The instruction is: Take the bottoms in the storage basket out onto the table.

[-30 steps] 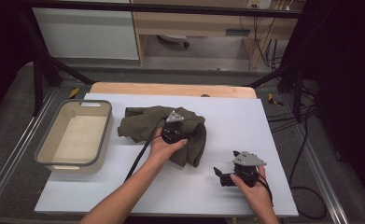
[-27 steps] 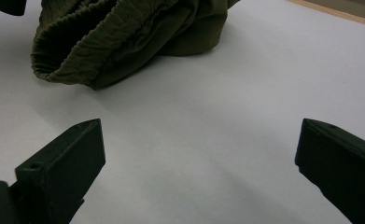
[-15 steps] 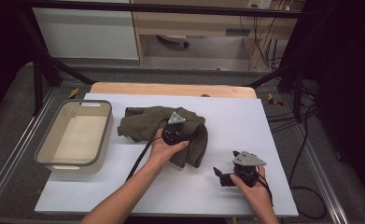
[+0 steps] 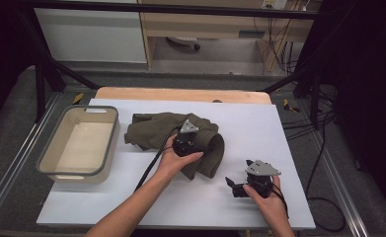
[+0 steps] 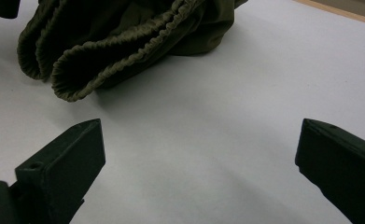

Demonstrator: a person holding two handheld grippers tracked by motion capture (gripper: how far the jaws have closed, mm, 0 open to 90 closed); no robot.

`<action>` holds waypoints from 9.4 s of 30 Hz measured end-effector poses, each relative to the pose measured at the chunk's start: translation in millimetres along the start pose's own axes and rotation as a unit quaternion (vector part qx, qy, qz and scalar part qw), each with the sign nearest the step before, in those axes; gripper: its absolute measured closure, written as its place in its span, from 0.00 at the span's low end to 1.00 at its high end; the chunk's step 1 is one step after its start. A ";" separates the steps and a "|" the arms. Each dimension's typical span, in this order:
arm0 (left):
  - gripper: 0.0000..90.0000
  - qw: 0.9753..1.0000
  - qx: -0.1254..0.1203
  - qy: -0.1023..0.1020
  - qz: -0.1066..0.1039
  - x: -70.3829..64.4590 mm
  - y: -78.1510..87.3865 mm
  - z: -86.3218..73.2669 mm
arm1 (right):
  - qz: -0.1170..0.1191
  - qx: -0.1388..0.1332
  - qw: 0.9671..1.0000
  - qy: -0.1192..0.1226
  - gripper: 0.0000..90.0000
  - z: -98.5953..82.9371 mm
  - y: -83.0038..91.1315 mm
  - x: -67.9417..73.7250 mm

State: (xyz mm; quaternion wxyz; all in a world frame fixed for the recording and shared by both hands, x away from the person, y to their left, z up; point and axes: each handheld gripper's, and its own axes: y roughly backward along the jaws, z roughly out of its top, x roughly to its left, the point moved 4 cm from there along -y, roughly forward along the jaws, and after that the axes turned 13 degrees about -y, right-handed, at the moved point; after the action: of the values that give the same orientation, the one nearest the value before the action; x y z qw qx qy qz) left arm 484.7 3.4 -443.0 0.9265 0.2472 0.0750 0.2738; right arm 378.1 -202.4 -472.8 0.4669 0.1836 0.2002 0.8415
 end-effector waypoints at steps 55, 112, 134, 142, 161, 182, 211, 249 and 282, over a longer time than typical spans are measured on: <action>0.07 0.997 -0.069 0.041 -0.021 -3.6 39.9 25.5 | 0.002 0.002 1.000 0.001 0.02 -0.5 -1.7 1.0; 0.08 0.997 -0.046 0.010 0.054 27.7 128.1 8.5 | -0.005 0.001 1.000 0.002 0.02 -0.4 0.5 0.4; 0.08 0.993 -0.055 0.012 0.100 52.9 174.7 -5.6 | -0.006 0.000 1.000 0.001 0.02 -0.2 0.3 0.6; 0.08 0.992 -0.064 0.013 0.108 60.6 193.4 -5.4 | -0.006 0.001 1.000 0.000 0.02 -0.6 0.2 1.0; 0.03 0.989 -0.078 0.019 0.127 68.2 217.5 -12.3 | -0.006 0.000 1.000 0.000 0.02 -0.5 0.5 0.6; 0.04 0.985 -0.087 0.022 0.145 76.0 246.6 -23.7 | -0.009 -0.002 1.000 -0.004 0.02 -0.4 2.1 -1.5; 0.04 0.982 -0.091 0.022 0.162 80.0 269.8 -48.4 | -0.022 -0.012 1.000 -0.007 0.03 1.6 13.1 -9.8; 0.05 0.979 -0.096 0.045 0.175 80.1 292.5 -86.9 | -0.038 -0.016 0.999 -0.018 0.03 0.4 19.1 -24.0; 0.05 0.985 -0.036 0.028 0.168 65.1 272.4 -120.2 | -0.038 -0.010 0.999 -0.014 0.03 -0.6 17.0 -22.3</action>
State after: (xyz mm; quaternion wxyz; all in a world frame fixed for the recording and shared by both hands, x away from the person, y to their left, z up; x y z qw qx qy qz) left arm 378.2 287.2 -411.4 0.8731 0.2149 0.0482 0.4349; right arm 376.8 -229.9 -467.4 0.5034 0.1824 0.1920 0.8224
